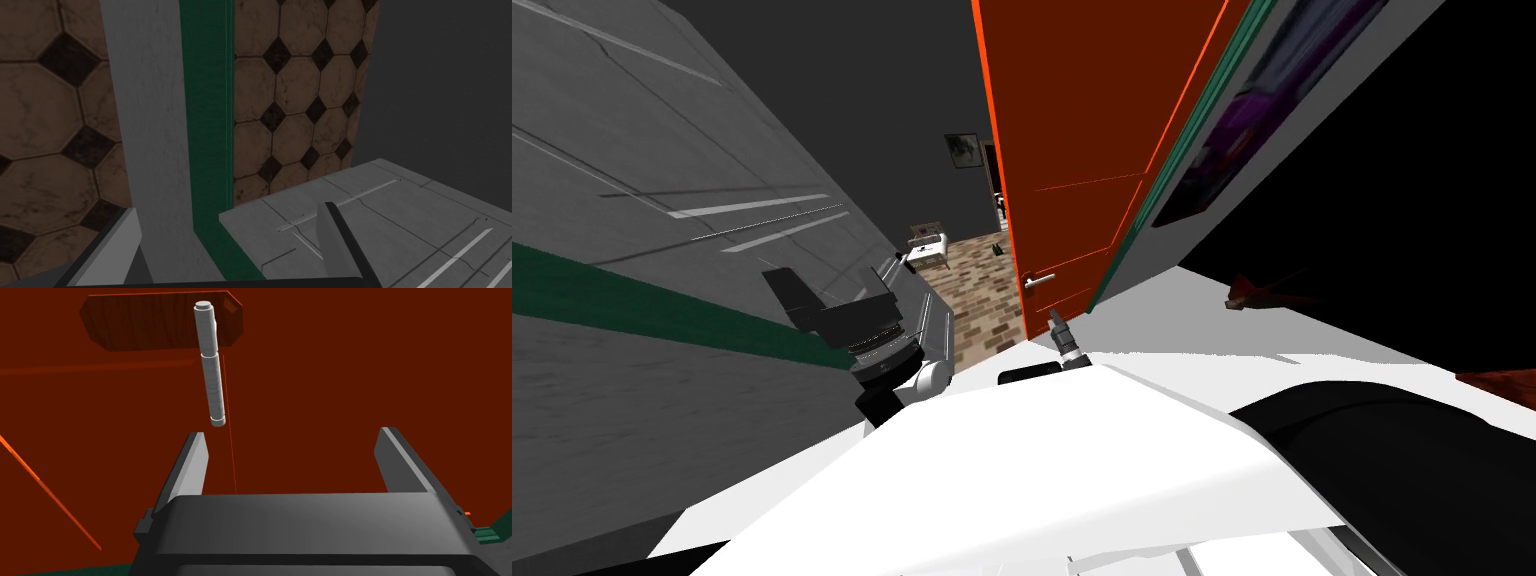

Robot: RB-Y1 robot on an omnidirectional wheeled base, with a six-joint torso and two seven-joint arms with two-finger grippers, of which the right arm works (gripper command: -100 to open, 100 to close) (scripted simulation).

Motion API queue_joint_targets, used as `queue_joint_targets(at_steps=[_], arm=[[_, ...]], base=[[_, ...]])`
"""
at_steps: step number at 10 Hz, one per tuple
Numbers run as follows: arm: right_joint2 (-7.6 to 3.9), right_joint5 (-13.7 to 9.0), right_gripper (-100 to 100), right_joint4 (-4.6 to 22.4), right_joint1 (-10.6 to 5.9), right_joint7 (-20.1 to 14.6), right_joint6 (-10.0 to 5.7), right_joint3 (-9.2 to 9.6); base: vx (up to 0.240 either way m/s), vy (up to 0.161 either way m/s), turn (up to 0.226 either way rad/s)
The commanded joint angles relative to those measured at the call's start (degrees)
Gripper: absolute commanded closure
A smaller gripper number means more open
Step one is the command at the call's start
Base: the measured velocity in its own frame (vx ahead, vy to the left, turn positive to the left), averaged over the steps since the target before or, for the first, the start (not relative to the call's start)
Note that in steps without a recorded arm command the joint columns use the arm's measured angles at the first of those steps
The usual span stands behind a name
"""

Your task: Push the door open

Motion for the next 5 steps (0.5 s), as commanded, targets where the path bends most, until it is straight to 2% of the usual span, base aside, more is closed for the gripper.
queue_joint_targets(at_steps=[1,3,5], arm=[[-0.07,-0.3,-100,1.8,0.4,0.1,0.07,1.01],[-0.22,-0.5,-100,3.1,1.02,0.2,0.24,1.99],[-0.33,-0.7,-100,4.1,1.51,0.3,0.36,2.75]], base=[[0.158,-0.133,0.104],[0.185,-0.168,0.065],[0.231,-0.134,0.06]])
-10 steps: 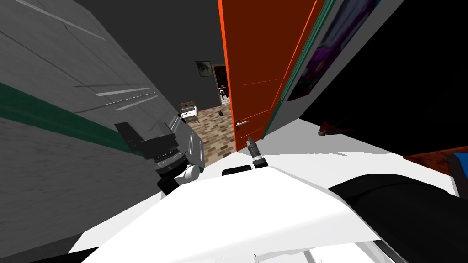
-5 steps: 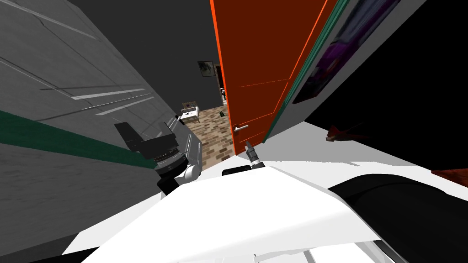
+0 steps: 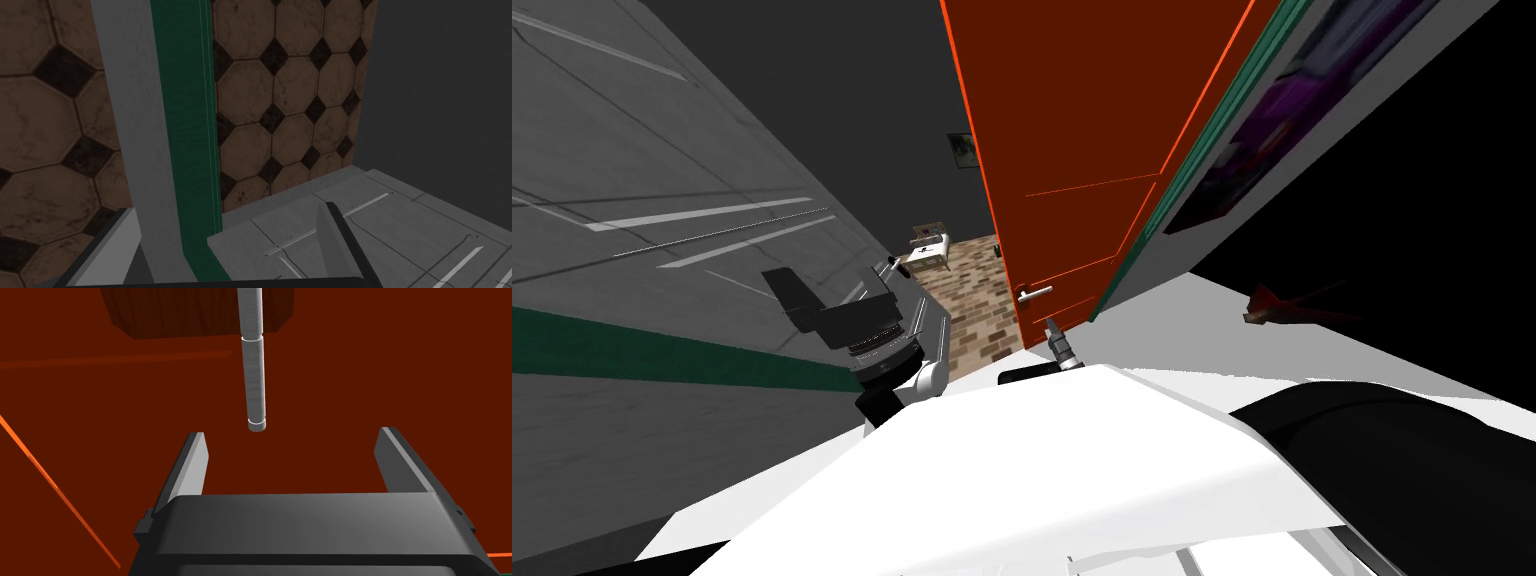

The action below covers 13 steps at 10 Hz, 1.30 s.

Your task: Push the door open

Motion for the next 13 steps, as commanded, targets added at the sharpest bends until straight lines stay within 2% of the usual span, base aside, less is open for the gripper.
queue_joint_targets(at_steps=[1,3,11,12,13], arm=[[-0.04,-0.1,-100,1.0,0.43,0.1,0.06,0.69],[-0.15,-0.2,-100,1.0,0.48,0.0,0.07,0.7],[1.8,-0.5,-100,2.7,-2.67,-0.1,2.44,-0.67],[1.63,-0.5,-100,2.6,-2.44,-0.1,2.24,-0.58],[1.63,-0.5,100,2.6,-2.44,-0.1,2.24,-0.58]], base=[[0.193,-0.097,0.059],[0.155,-0.094,0.026],[0.186,0.033,0.019],[0.06,0.017,0.0],[0.0,0.0,0.0]])
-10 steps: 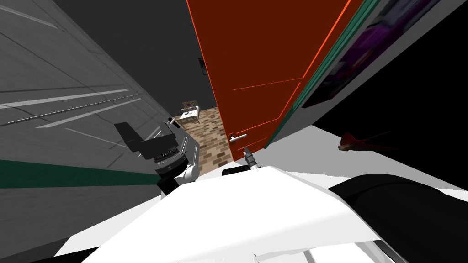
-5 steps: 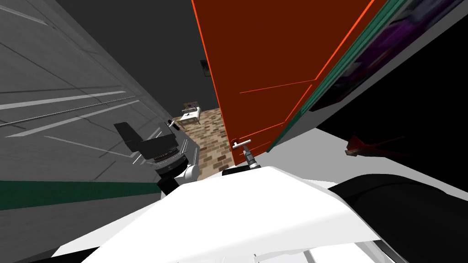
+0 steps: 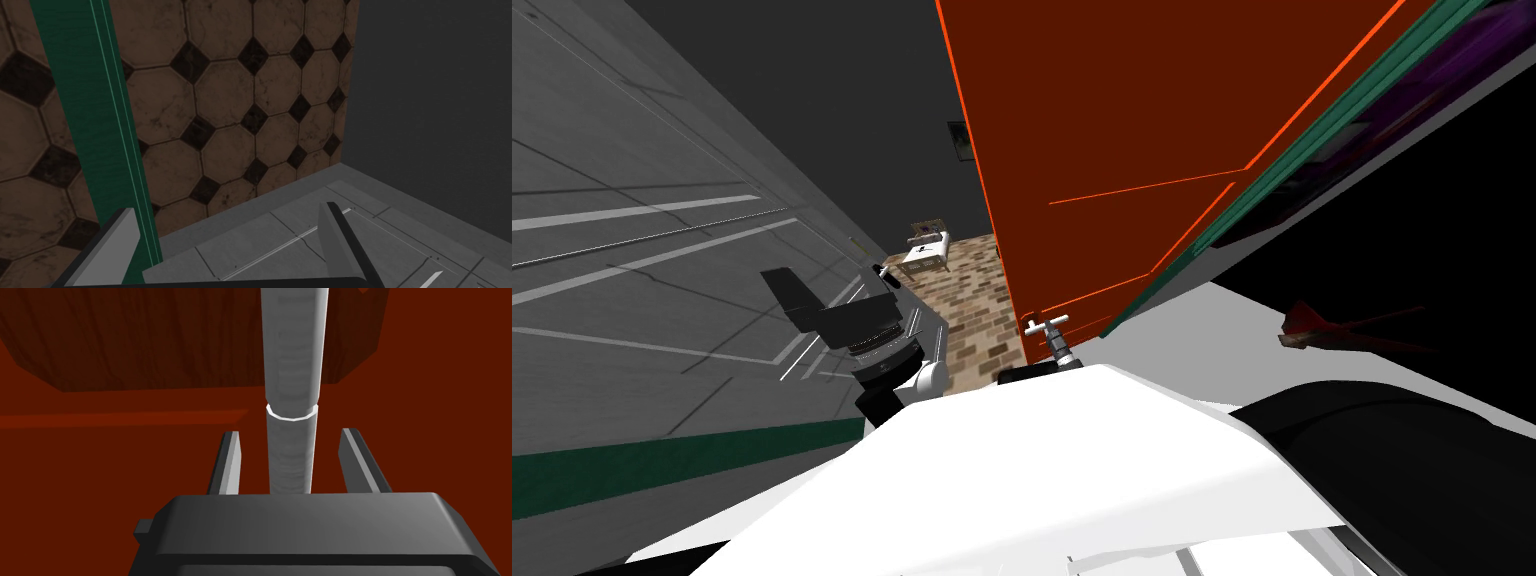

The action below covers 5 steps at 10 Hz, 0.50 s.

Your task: Push the door open

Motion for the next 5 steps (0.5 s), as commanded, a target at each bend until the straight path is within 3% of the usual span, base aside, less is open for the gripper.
queue_joint_targets(at_steps=[1,5], arm=[[-0.02,0.0,100,0.0,0.04,0.0,-0.03,0.01],[-0.02,0.0,100,0.0,0.04,0.0,-0.03,0.01]], base=[[-0.018,-0.006,0.009],[-0.011,-0.003,-0.002]])
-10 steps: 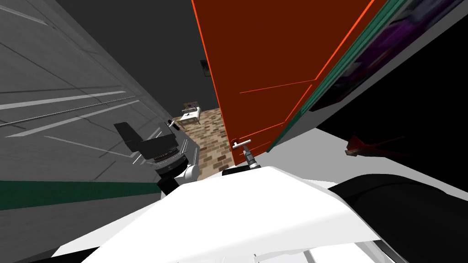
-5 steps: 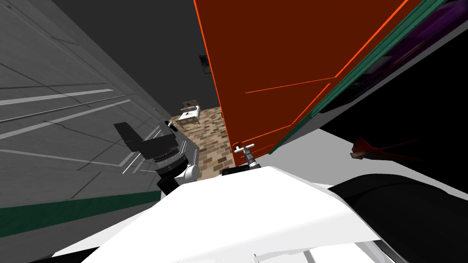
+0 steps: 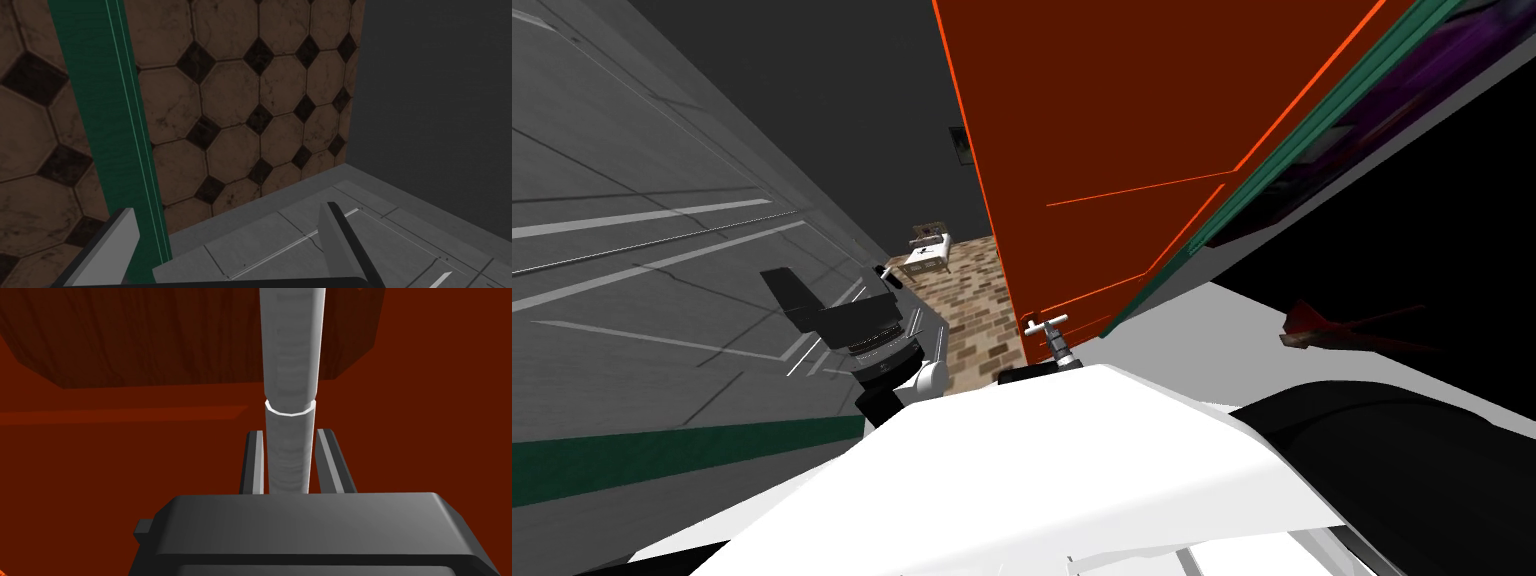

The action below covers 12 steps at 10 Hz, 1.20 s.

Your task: Push the door open

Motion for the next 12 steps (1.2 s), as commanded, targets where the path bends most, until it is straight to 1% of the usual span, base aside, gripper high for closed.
queue_joint_targets(at_steps=[1,4,8,11,12], arm=[[0.13,-0.2,100,0.1,-0.17,0.0,0.13,-0.58],[0.34,-0.6,100,0.1,-0.44,0.1,0.32,-1.5],[1.1,-1.6,100,0.4,-1.28,0.3,0.94,-4.31],[1.62,-2.2,100,0.6,-1.79,0.4,1.31,-6.04],[1.92,-2.6,100,0.7,-2.06,0.5,1.51,-6.95]], base=[[0.087,0.01,-0.04],[0.159,0.067,-0.048],[0.175,0.093,-0.077],[0.168,0.099,-0.086],[0.135,0.077,-0.115]])
